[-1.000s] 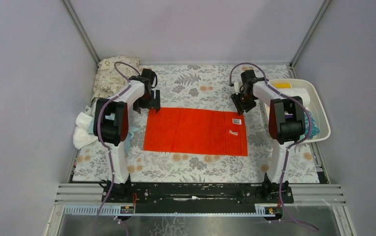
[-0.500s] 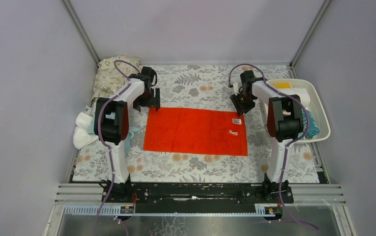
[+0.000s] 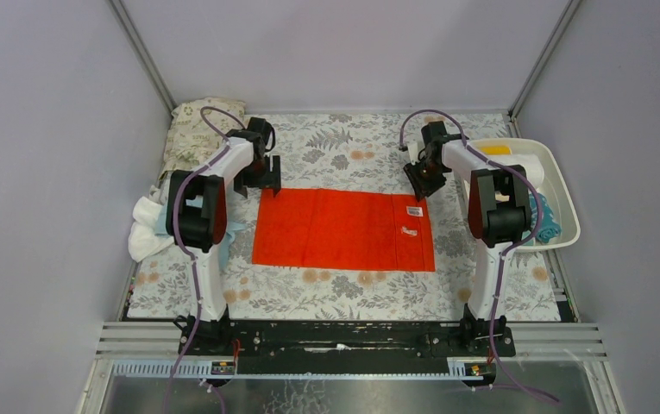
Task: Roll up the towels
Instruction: Fold the towel at the center of the board.
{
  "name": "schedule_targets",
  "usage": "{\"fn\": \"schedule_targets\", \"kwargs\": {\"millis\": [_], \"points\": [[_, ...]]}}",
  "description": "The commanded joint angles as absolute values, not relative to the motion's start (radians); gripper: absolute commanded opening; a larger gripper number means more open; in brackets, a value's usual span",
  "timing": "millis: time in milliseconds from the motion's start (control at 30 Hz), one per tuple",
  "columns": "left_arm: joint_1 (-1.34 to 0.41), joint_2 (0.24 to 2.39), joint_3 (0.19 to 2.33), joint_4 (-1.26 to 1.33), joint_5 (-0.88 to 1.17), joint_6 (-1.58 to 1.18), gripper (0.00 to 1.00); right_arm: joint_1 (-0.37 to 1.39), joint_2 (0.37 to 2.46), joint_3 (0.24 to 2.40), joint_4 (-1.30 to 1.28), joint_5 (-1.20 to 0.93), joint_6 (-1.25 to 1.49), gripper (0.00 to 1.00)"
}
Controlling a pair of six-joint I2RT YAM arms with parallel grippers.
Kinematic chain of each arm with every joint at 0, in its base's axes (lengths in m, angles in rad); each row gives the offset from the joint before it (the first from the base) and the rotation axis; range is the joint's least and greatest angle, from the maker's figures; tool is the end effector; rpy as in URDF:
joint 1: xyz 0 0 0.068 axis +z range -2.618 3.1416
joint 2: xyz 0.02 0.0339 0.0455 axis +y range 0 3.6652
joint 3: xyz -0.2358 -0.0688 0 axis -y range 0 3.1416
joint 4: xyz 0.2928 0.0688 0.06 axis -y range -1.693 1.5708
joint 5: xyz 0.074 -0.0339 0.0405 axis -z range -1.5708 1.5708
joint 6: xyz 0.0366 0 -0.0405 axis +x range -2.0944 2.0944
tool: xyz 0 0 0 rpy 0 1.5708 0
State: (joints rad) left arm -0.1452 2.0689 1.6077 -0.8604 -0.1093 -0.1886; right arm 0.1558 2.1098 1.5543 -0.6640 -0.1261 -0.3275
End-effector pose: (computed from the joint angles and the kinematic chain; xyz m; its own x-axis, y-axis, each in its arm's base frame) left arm 0.4446 -0.0610 0.1371 -0.9639 -0.0474 -0.2621 -0.0647 0.9962 0.0576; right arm 0.4531 0.0758 0.1089 -0.8150 -0.4510 -0.3638 -0.4846 0.8747 0.0011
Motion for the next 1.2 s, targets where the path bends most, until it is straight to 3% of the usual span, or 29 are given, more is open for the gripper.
{"fn": "schedule_targets", "kwargs": {"millis": [0, 400, 633, 800, 1167], "points": [[-0.124, 2.087, 1.642, -0.873, -0.096, -0.176, 0.78, 0.153, 2.142, 1.585, -0.656, -0.154, -0.352, 0.41], [-0.091, 2.180, 1.748, -0.874, -0.039, -0.157, 0.73, 0.149, 2.154, 1.560, -0.645, -0.095, -0.370, 0.08], [-0.081, 2.235, 1.758, -0.874, -0.006, -0.147, 0.50, 0.151, 2.163, 1.562, -0.646, -0.089, -0.365, 0.03], [-0.063, 2.272, 1.772, -0.882, -0.016, -0.149, 0.40, 0.151, 2.167, 1.563, -0.649, -0.078, -0.365, 0.03], [-0.022, 2.356, 1.794, -0.897, 0.034, -0.147, 0.35, 0.150, 2.178, 1.574, -0.661, -0.048, -0.376, 0.00]]}}
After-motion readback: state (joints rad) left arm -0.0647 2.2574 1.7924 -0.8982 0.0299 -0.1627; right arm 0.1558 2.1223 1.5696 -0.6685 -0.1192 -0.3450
